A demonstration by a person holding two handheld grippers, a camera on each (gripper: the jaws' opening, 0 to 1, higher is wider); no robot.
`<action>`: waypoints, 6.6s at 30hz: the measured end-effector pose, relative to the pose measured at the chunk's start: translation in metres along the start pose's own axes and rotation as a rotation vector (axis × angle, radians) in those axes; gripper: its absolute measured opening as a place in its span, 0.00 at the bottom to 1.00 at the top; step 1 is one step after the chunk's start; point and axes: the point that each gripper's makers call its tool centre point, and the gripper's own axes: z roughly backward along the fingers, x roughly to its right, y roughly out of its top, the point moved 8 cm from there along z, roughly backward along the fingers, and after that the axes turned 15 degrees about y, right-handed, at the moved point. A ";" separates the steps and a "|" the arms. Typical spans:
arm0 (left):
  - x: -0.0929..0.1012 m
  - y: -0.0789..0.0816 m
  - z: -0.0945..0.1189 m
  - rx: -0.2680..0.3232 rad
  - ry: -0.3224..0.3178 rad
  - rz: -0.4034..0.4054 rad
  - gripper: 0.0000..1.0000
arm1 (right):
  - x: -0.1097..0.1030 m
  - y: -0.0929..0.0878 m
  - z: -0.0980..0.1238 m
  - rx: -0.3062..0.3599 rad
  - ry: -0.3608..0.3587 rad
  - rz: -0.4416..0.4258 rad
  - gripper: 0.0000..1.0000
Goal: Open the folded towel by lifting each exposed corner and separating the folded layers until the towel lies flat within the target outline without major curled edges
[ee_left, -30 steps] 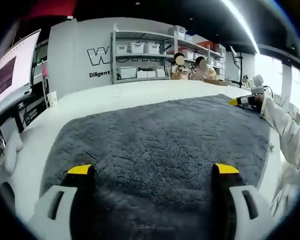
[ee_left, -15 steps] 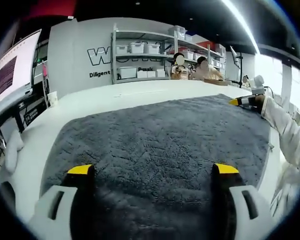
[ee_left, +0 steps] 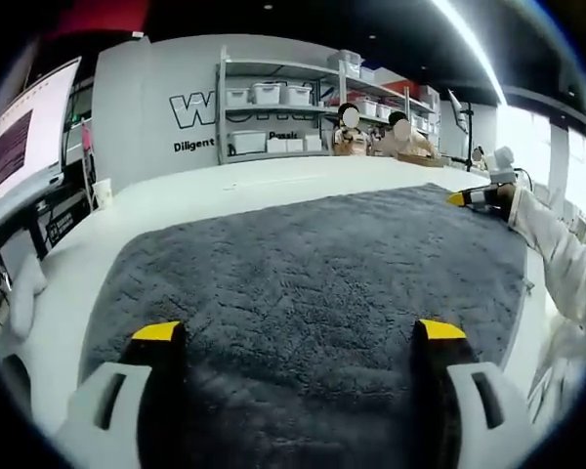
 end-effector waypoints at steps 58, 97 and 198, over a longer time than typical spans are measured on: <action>-0.036 -0.024 0.074 0.023 0.123 0.190 0.96 | -0.061 -0.043 0.145 -0.076 0.083 0.023 0.92; -0.036 -0.036 0.076 -0.010 0.097 0.096 0.95 | -0.056 -0.070 0.147 -0.096 0.064 -0.002 0.90; -0.049 0.013 0.135 0.172 0.125 0.184 0.99 | -0.106 -0.022 0.188 -0.097 0.103 0.087 0.99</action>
